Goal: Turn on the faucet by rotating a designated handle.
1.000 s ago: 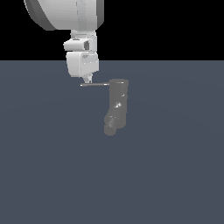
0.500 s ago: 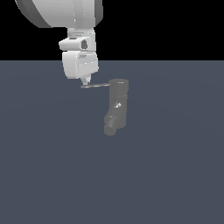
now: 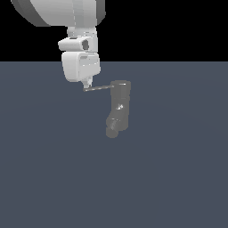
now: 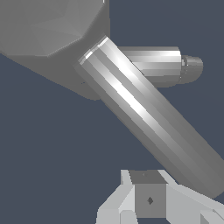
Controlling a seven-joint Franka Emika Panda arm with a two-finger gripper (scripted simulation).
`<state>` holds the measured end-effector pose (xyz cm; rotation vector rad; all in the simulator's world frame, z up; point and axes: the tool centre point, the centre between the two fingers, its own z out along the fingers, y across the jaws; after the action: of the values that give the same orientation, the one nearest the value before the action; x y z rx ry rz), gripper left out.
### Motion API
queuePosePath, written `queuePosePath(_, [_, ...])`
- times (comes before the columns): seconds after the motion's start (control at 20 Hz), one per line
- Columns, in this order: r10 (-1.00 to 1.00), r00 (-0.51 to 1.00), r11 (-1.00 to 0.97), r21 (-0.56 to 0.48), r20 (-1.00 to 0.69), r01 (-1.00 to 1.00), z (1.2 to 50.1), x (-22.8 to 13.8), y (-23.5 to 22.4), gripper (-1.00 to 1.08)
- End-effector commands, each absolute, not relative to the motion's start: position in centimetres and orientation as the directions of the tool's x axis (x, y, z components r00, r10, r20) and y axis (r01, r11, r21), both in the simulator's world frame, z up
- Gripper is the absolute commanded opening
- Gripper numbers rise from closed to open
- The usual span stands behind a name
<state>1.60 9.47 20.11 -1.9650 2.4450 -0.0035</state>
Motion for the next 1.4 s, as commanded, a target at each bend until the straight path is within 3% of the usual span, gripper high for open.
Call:
queuePosePath(0.0, [-0.976, -0.220, 0.220, -0.003, 0.000, -0.976, 20.1, 0.9, 8.7, -1.00])
queuePosePath(1.35, [-0.977, -0.212, 0.212, 0.000, 0.000, -0.977, 20.1, -6.2, 4.7, -1.00])
